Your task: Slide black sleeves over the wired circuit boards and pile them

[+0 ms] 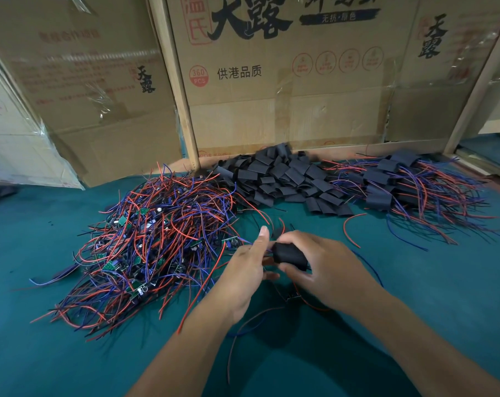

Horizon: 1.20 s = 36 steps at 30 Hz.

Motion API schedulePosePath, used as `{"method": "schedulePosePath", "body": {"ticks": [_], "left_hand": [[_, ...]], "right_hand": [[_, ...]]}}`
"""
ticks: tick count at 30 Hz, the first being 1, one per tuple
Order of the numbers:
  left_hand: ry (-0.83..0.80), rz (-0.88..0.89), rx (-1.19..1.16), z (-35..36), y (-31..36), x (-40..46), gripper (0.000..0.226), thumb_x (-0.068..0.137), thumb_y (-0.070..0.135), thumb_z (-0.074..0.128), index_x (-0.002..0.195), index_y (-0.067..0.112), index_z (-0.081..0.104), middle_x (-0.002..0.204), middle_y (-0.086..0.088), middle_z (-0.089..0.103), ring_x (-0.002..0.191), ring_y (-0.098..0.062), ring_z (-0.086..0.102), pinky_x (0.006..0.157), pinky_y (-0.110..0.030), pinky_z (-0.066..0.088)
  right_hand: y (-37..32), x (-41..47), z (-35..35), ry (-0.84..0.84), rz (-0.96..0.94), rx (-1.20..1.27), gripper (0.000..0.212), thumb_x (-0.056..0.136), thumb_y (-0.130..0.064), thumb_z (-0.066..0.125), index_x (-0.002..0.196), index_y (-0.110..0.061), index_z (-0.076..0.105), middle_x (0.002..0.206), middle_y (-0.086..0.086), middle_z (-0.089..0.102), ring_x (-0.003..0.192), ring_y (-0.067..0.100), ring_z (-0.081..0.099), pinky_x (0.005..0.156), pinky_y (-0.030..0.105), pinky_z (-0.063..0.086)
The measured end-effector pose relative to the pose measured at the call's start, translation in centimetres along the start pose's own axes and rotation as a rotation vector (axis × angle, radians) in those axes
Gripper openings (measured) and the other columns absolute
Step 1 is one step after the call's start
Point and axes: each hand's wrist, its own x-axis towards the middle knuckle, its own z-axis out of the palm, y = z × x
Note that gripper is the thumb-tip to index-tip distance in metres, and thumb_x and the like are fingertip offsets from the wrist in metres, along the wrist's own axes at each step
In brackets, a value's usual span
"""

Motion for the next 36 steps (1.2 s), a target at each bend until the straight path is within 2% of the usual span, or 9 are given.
{"method": "schedulePosePath", "body": {"ticks": [3, 5, 9, 13, 17, 23, 28, 32, 36], "left_hand": [[0.016, -0.014, 0.137, -0.1, -0.6, 0.2, 0.062, 0.102, 0.056, 0.034, 0.103, 0.010, 0.075, 0.103, -0.009, 0.075, 0.087, -0.019, 0.069, 0.095, -0.040, 0.053], [0.033, -0.015, 0.203, 0.0, -0.8, 0.2, 0.064, 0.096, 0.065, 0.037, 0.102, 0.014, 0.074, 0.101, -0.003, 0.075, 0.090, -0.019, 0.072, 0.100, -0.043, 0.051], [0.003, 0.035, 0.000, 0.0, -0.2, 0.2, 0.067, 0.088, 0.062, 0.046, 0.109, 0.004, 0.070, 0.098, -0.007, 0.072, 0.082, -0.016, 0.066, 0.079, -0.033, 0.055], [0.056, 0.039, -0.383, -1.0, 0.5, 0.4, 0.036, 0.090, 0.041, 0.060, 0.105, 0.009, 0.062, 0.104, -0.014, 0.072, 0.081, -0.023, 0.065, 0.070, -0.034, 0.054], [0.148, 0.180, -0.471, -1.5, 0.6, 0.7, 0.010, 0.097, 0.019, 0.058, 0.095, 0.010, 0.061, 0.086, -0.014, 0.067, 0.066, -0.018, 0.061, 0.060, -0.026, 0.053], [0.192, 0.262, -0.243, -1.4, 0.5, 0.5, 0.023, 0.085, 0.025, 0.071, 0.083, 0.006, 0.057, 0.068, -0.013, 0.063, 0.054, -0.021, 0.057, 0.051, -0.026, 0.050], [0.170, 0.165, -0.220, -1.4, 0.3, 0.5, 0.021, 0.092, 0.018, 0.069, 0.090, 0.001, 0.057, 0.071, -0.017, 0.064, 0.055, -0.023, 0.058, 0.051, -0.027, 0.050], [0.169, 0.142, -0.201, -1.3, 0.2, 0.5, 0.023, 0.091, 0.019, 0.071, 0.086, 0.003, 0.055, 0.070, -0.018, 0.066, 0.054, -0.022, 0.059, 0.050, -0.027, 0.051], [0.161, 0.137, -0.164, -1.3, -0.1, 0.6, 0.023, 0.091, 0.020, 0.070, 0.088, 0.001, 0.057, 0.070, -0.017, 0.067, 0.055, -0.022, 0.060, 0.051, -0.027, 0.051]], "right_hand": [[-0.3, 0.1, 0.6, -0.029, 0.176, 0.333, 0.016, 0.088, -0.022, 0.068, 0.096, -0.030, 0.057, 0.073, -0.016, 0.064, 0.065, 0.005, 0.057, 0.061, 0.016, 0.042], [-0.4, 0.3, 0.8, -0.016, 0.238, 0.460, 0.011, 0.090, -0.020, 0.067, 0.088, -0.028, 0.059, 0.070, -0.014, 0.064, 0.062, 0.004, 0.057, 0.059, 0.016, 0.041], [-0.3, 0.5, 0.9, -0.011, 0.296, 0.662, 0.012, 0.093, -0.012, 0.063, 0.088, -0.022, 0.063, 0.073, -0.007, 0.067, 0.056, 0.002, 0.052, 0.057, 0.015, 0.038], [0.9, 0.6, -0.1, 0.044, 0.392, 0.903, 0.006, 0.096, -0.005, 0.060, 0.093, -0.009, 0.063, 0.071, 0.001, 0.063, 0.050, 0.008, 0.042, 0.049, 0.016, 0.036], [1.9, 0.6, -0.8, -0.072, 0.451, 0.960, 0.003, 0.096, -0.009, 0.062, 0.098, -0.009, 0.064, 0.071, -0.001, 0.064, 0.049, 0.011, 0.039, 0.048, 0.015, 0.035], [3.1, 0.2, -2.1, -0.245, 0.317, 0.348, 0.030, 0.083, -0.037, 0.076, 0.104, -0.038, 0.054, 0.082, -0.012, 0.067, 0.068, 0.006, 0.058, 0.065, 0.022, 0.046], [2.5, 0.2, -2.6, -0.326, 0.171, -0.200, 0.022, 0.092, -0.044, 0.057, 0.111, -0.033, 0.049, 0.107, -0.013, 0.061, 0.098, 0.017, 0.057, 0.077, 0.033, 0.043], [2.2, 0.2, -2.5, -0.414, 0.180, -0.288, 0.028, 0.094, -0.050, 0.051, 0.111, -0.029, 0.050, 0.107, -0.007, 0.062, 0.097, 0.022, 0.059, 0.079, 0.035, 0.046], [2.1, 0.1, -3.0, -0.431, 0.188, -0.280, 0.025, 0.098, -0.049, 0.047, 0.090, -0.027, 0.038, 0.085, -0.001, 0.055, 0.077, 0.027, 0.052, 0.066, 0.035, 0.040]]}}
